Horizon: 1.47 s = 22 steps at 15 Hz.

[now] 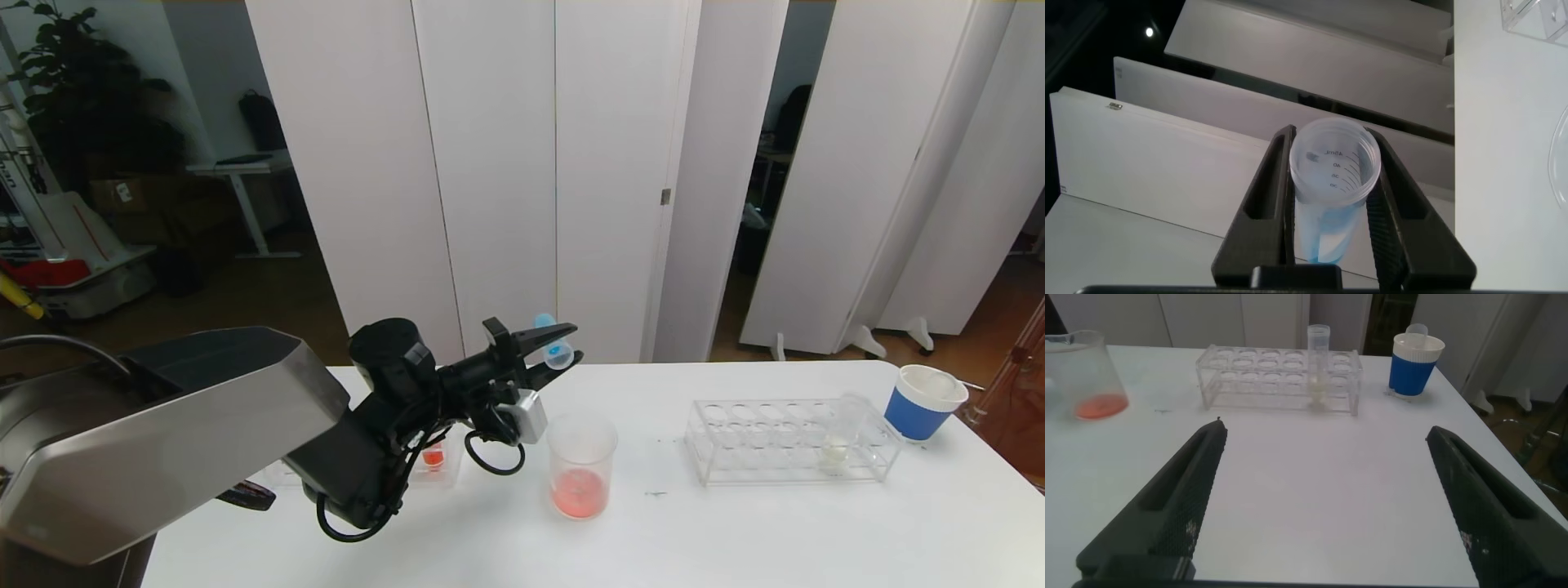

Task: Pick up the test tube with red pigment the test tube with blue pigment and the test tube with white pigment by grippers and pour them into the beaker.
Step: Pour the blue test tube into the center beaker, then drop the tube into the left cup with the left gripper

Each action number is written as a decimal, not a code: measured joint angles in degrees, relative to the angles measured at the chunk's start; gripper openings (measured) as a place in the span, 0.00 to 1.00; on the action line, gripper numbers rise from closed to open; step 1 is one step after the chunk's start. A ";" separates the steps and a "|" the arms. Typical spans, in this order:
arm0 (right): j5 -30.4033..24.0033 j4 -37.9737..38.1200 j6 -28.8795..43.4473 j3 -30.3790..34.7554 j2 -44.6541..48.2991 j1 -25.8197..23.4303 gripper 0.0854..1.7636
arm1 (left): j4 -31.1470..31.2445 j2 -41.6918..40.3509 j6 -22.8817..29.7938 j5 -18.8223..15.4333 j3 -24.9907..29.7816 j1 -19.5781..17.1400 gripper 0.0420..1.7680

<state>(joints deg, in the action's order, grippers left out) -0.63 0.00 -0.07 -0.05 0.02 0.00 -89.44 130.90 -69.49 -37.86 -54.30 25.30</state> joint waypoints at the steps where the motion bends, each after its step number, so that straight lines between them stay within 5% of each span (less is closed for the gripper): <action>1: -0.02 0.00 -0.02 0.00 0.00 0.00 0.99 | -0.02 0.00 -0.13 0.07 -0.11 0.04 0.31; 22: -0.02 0.00 -0.02 -0.02 0.00 0.00 0.99 | 0.24 -2.35 -2.39 -1.46 0.30 -0.22 0.31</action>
<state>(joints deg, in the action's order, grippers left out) -0.66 0.00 -0.10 -0.07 0.02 0.00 -89.20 128.55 -71.88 -39.33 -53.99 25.08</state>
